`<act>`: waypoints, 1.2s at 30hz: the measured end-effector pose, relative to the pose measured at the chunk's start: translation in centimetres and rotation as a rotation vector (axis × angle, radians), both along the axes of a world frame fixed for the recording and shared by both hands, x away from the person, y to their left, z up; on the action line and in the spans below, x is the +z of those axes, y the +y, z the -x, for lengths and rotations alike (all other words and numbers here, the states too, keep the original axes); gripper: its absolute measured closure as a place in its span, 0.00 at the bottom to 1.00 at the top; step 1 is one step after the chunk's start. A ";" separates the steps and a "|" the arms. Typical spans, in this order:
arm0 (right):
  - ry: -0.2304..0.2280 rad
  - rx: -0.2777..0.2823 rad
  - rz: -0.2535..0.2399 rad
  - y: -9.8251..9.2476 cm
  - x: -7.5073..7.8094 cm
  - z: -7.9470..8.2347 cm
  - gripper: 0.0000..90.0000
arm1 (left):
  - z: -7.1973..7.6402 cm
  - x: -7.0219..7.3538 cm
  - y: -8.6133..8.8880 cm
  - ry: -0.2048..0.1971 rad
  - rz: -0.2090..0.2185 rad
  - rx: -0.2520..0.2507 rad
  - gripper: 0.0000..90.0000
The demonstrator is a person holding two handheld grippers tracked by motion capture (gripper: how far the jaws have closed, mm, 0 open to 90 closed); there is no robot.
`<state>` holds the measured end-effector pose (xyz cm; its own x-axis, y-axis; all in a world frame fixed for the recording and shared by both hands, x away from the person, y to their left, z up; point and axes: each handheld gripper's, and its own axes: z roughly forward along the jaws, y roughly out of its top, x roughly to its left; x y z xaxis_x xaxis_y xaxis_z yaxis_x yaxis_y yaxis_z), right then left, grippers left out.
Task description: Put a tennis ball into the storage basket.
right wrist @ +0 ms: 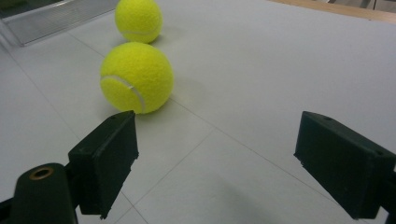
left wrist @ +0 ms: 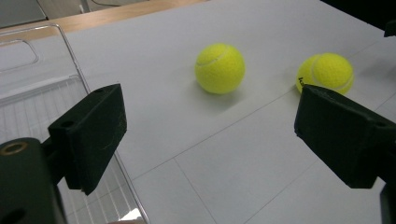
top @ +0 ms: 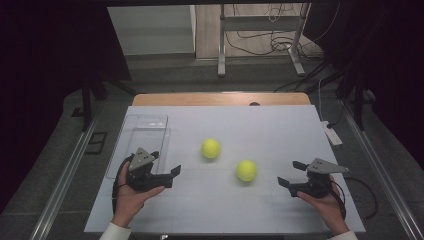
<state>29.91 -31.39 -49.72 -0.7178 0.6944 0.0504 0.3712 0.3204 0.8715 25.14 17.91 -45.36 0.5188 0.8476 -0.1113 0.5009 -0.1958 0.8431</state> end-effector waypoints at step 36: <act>0.014 0.009 0.008 0.4 -0.2 -0.1 0.15 | -3.3 0.1 -3.5 0.064 -0.043 -0.070 0.12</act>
